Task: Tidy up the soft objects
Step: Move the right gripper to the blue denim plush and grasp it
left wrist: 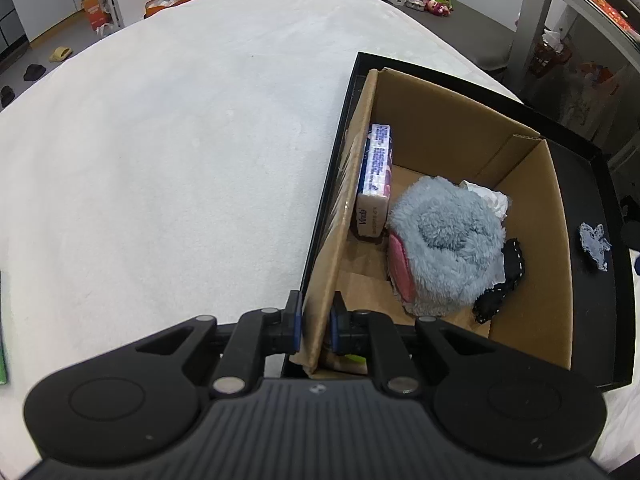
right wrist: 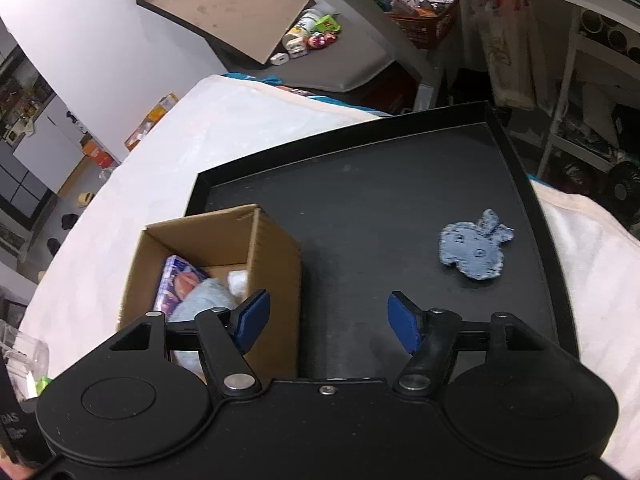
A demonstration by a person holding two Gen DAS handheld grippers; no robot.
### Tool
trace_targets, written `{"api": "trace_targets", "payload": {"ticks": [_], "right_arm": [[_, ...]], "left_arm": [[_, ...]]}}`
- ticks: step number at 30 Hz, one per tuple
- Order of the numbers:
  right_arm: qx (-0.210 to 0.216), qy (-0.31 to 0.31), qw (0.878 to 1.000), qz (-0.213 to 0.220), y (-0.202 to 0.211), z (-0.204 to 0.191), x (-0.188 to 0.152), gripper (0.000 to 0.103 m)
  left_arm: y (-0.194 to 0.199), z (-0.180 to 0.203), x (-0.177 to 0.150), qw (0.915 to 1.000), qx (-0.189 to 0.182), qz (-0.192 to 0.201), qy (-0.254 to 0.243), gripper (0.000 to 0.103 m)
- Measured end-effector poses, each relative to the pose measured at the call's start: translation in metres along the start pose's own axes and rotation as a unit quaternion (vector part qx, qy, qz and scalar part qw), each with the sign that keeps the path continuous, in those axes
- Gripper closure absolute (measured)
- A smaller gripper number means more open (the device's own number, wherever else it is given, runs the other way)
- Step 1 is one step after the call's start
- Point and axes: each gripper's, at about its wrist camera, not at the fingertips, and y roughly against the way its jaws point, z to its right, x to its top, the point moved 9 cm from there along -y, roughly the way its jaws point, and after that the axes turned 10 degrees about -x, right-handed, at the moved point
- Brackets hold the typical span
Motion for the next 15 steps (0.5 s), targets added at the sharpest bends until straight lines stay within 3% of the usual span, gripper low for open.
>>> {"api": "trace_targets", "payload": {"ticks": [6, 11, 15], "right_arm": [[-0.016, -0.001, 1.000, 0.010, -0.002, 0.017, 0.001, 0.028], [-0.030, -0.006, 1.000, 0.007, -0.010, 0.032, -0.001, 0.025], [-0.040, -0.011, 0.999, 0.004, -0.017, 0.044, -0.003, 0.024]], "left_arm": [[0.002, 0.005, 0.005, 1.0000, 0.005, -0.002, 0.005, 0.085], [-0.001, 0.010, 0.007, 0.9999, 0.005, -0.009, 0.008, 0.070], [-0.004, 0.015, 0.010, 0.9999, 0.007, -0.010, 0.005, 0.063]]}}
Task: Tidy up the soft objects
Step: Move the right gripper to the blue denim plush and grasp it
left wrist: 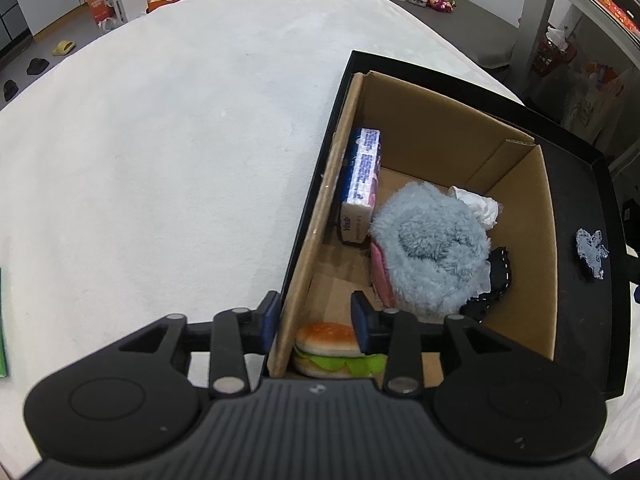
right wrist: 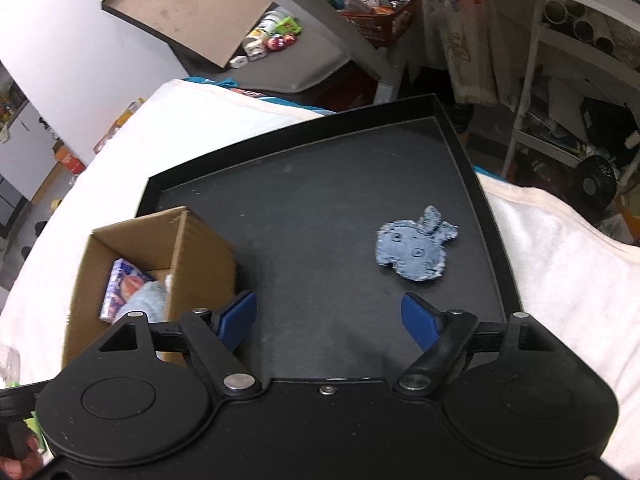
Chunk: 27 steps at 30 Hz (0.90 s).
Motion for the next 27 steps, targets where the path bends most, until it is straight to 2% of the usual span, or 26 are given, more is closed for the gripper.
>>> {"api": "trace_targets", "payload": {"ticks": [4, 16, 27], "right_arm": [[0.006, -0.005, 1.000, -0.003, -0.006, 0.007, -0.001, 0.024], [-0.011, -0.007, 1.000, -0.001, -0.033, 0.024, 0.008, 0.024], [-0.046, -0.010, 0.999, -0.010, -0.073, 0.034, 0.015, 0.025]], "left_arm": [[-0.003, 0.003, 0.001, 1.0000, 0.004, -0.001, -0.004, 0.058], [-0.010, 0.007, 0.002, 0.9997, 0.021, -0.007, -0.011, 0.053], [-0.016, 0.008, 0.003, 0.9994, 0.027, -0.016, -0.012, 0.053]]}}
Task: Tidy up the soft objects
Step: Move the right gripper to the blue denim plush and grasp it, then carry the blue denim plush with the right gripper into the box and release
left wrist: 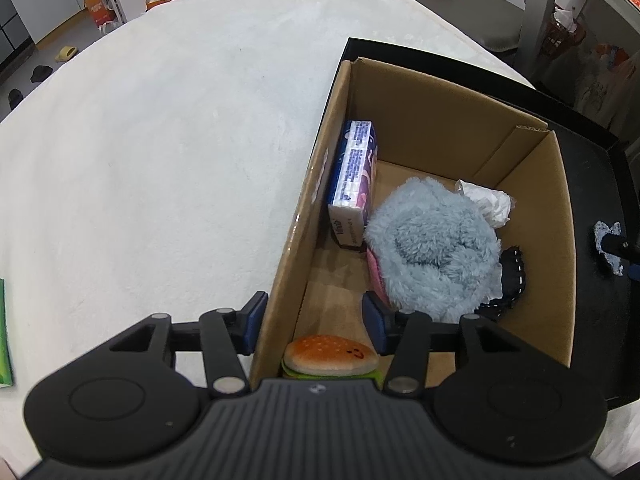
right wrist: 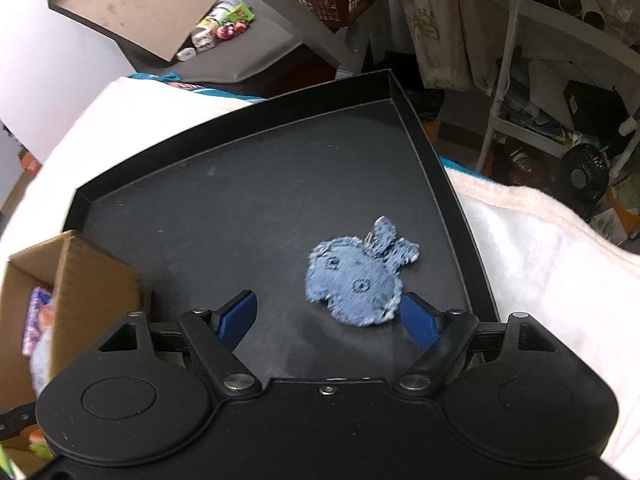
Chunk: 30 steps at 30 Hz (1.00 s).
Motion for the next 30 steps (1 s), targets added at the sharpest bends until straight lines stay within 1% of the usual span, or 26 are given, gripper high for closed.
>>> {"api": "trace_targets", "payload": {"ticks": [2, 5, 9, 11, 13, 14, 16, 19, 23, 25, 30], "right_arm": [[-0.006, 0.001, 1.000, -0.003, -0.006, -0.001, 0.001, 0.025], [0.001, 0.003, 1.000, -0.010, -0.015, -0.004, 0.002, 0.025], [-0.011, 0.010, 1.000, -0.016, -0.024, -0.005, 0.002, 0.025], [-0.024, 0.026, 0.999, -0.009, -0.025, -0.006, 0.002, 0.032], [-0.040, 0.047, 0.998, -0.001, -0.023, -0.007, 0.002, 0.057], [-0.039, 0.050, 0.998, -0.001, -0.022, -0.007, 0.002, 0.062], [-0.020, 0.043, 0.999, -0.008, -0.020, -0.006, 0.002, 0.069], [-0.011, 0.039, 0.999, -0.010, -0.016, -0.003, 0.001, 0.075], [0.004, 0.035, 0.999, -0.009, -0.007, -0.003, -0.003, 0.076], [0.011, 0.034, 0.999, -0.006, 0.001, -0.004, -0.005, 0.082], [0.027, 0.038, 0.999, 0.010, 0.022, -0.008, -0.002, 0.082]], "left_arm": [[-0.001, 0.000, 0.001, 1.0000, 0.000, -0.001, -0.001, 0.053], [-0.003, 0.000, 0.001, 1.0000, 0.000, -0.003, 0.000, 0.053], [-0.004, -0.001, 0.001, 1.0000, 0.000, -0.005, 0.000, 0.053], [-0.005, -0.001, 0.001, 1.0000, -0.001, -0.005, 0.000, 0.053], [-0.005, -0.001, 0.001, 1.0000, 0.000, -0.005, 0.000, 0.053], [-0.005, -0.001, 0.001, 1.0000, 0.000, -0.006, 0.001, 0.053], [-0.005, 0.000, 0.002, 1.0000, -0.001, -0.006, 0.001, 0.053], [-0.004, 0.001, 0.002, 1.0000, -0.003, -0.004, -0.001, 0.053], [-0.001, -0.001, 0.001, 1.0000, -0.004, -0.002, 0.001, 0.053], [0.000, -0.002, 0.000, 1.0000, -0.005, -0.001, 0.003, 0.053], [0.004, -0.001, -0.001, 0.9999, -0.010, 0.003, 0.003, 0.053]]}}
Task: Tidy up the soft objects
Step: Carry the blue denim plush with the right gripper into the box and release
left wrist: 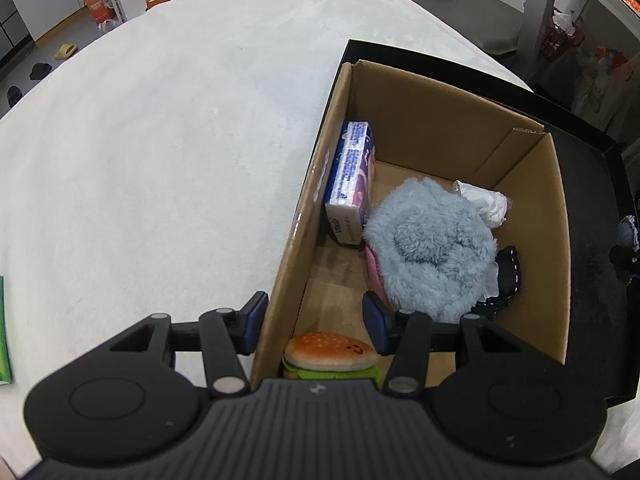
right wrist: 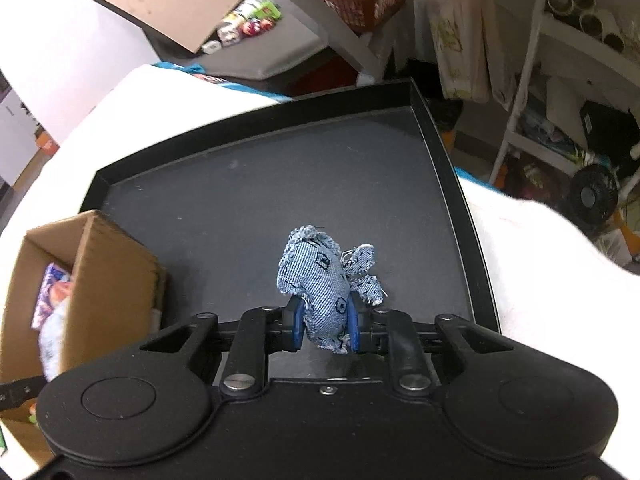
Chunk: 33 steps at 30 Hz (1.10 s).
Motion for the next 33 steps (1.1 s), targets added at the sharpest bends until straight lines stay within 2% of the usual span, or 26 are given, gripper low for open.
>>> {"api": "trace_targets", "payload": {"ticks": [8, 16, 33], "right_arm": [[0.025, 0.003, 0.999, 0.022, 0.030, -0.014, 0.007, 0.082], [0.058, 0.018, 0.997, 0.040, 0.062, -0.044, 0.012, 0.082], [0.118, 0.061, 0.990, 0.039, 0.110, -0.114, -0.004, 0.082]], "left_arm": [[0.003, -0.005, 0.000, 0.9999, -0.007, 0.005, 0.007, 0.053], [0.006, -0.010, 0.000, 0.9997, -0.017, 0.010, 0.013, 0.053], [0.016, -0.019, -0.006, 0.9978, -0.058, 0.025, 0.019, 0.053]]}}
